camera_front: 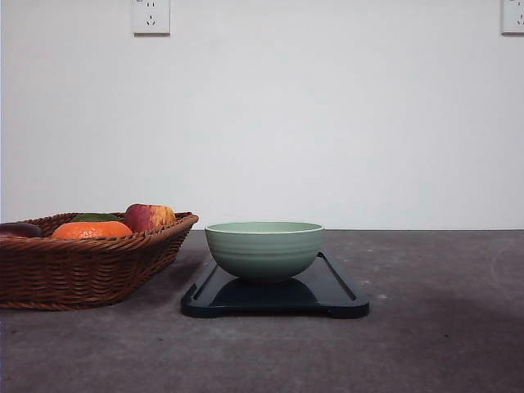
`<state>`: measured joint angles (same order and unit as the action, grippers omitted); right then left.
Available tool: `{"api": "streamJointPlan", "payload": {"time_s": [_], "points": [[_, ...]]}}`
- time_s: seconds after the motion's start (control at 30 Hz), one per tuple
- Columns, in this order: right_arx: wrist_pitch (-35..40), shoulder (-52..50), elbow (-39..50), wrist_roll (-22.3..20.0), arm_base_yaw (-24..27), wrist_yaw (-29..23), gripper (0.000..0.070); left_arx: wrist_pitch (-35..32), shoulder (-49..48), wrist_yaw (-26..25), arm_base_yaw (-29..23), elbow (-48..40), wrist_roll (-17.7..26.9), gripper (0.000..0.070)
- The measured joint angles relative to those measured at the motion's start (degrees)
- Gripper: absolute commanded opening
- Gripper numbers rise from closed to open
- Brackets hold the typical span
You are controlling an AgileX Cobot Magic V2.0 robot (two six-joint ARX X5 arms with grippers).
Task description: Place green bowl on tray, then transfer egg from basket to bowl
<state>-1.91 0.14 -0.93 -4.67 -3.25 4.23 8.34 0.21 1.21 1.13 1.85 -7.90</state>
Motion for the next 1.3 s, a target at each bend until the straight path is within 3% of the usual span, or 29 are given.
{"api": "streamJointPlan", "payload": {"time_s": [1.3], "points": [[0.0, 0.0, 0.0, 0.0, 0.0, 0.0, 0.0016, 0.0, 0.0, 0.0, 0.0, 0.0, 0.0, 0.0001]]}}
